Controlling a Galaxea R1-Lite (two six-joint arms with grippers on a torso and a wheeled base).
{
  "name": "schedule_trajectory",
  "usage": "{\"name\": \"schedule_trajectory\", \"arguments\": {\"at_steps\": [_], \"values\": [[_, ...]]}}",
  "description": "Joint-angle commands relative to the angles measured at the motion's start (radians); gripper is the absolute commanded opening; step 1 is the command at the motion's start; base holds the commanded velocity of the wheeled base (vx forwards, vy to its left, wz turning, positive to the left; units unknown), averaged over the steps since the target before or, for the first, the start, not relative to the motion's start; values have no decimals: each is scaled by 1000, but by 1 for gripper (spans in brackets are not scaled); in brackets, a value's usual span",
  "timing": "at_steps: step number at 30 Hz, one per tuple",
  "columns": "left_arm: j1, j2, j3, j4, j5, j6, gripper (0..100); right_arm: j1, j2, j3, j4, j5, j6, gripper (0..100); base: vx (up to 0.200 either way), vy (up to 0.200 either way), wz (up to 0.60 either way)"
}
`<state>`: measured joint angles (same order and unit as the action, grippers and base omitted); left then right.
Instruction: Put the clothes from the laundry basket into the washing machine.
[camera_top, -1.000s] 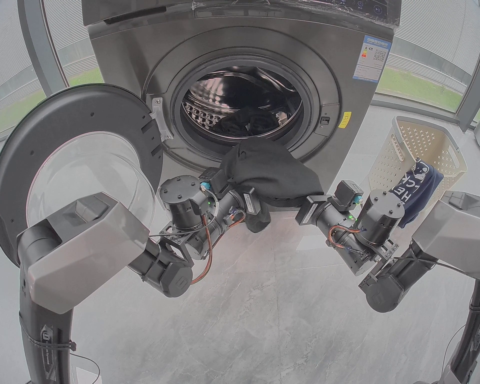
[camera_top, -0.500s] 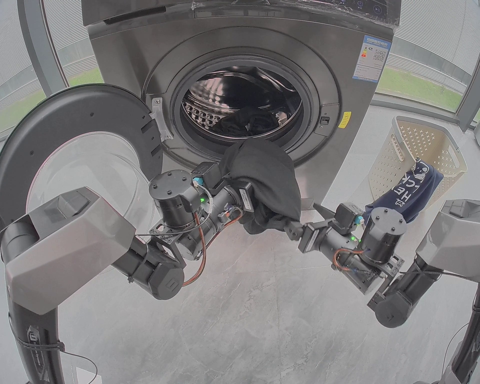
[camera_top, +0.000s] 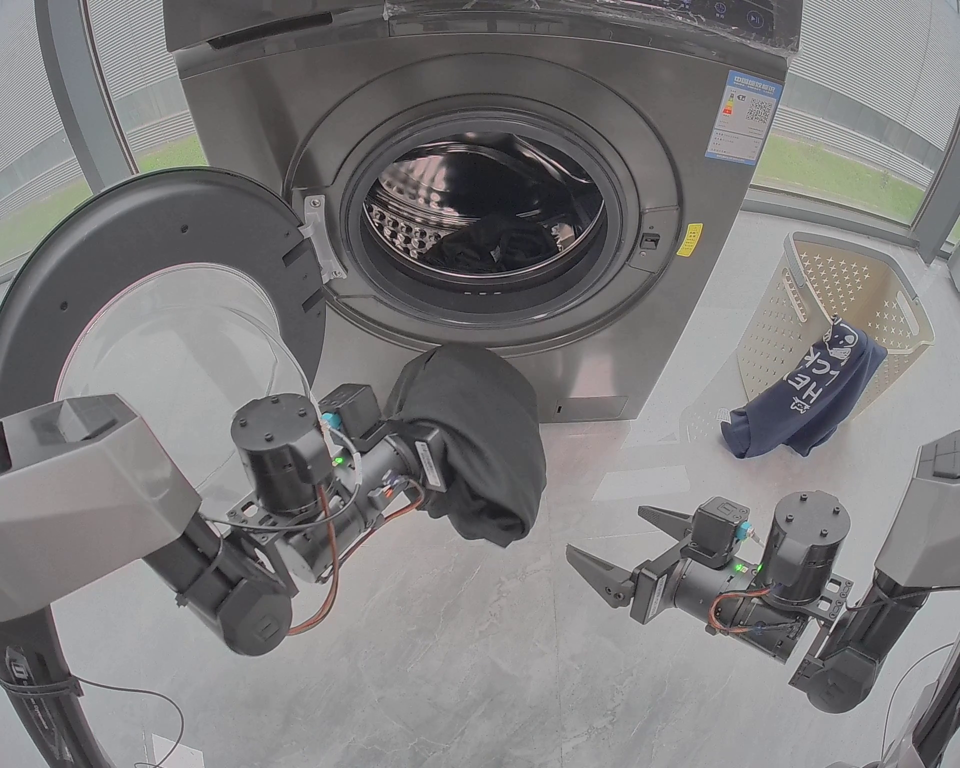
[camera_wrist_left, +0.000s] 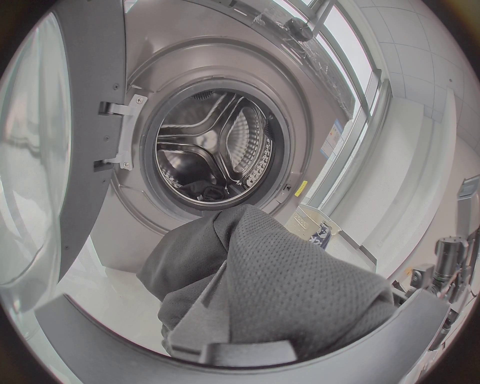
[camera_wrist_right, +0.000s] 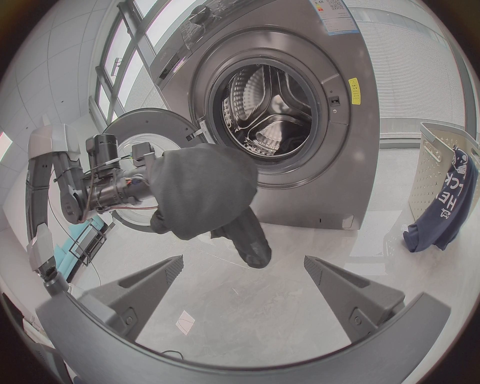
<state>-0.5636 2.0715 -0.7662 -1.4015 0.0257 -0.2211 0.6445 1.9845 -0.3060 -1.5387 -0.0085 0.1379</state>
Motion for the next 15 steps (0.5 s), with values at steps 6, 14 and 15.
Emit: {"name": "schedule_trajectory", "arguments": {"at_steps": [6, 14, 15], "values": [[-1, -116, 304, -154, -53, 19, 0, -65, -15, -38, -1, -34, 8, 100, 0, 0, 0], [-4, -126, 308, -154, -49, 31, 0, -72, -13, -58, -1, -50, 19, 100, 0, 0, 0], [-4, -126, 308, -154, -47, 32, 0, -72, -13, -56, -1, -51, 20, 100, 0, 0, 0]]}}
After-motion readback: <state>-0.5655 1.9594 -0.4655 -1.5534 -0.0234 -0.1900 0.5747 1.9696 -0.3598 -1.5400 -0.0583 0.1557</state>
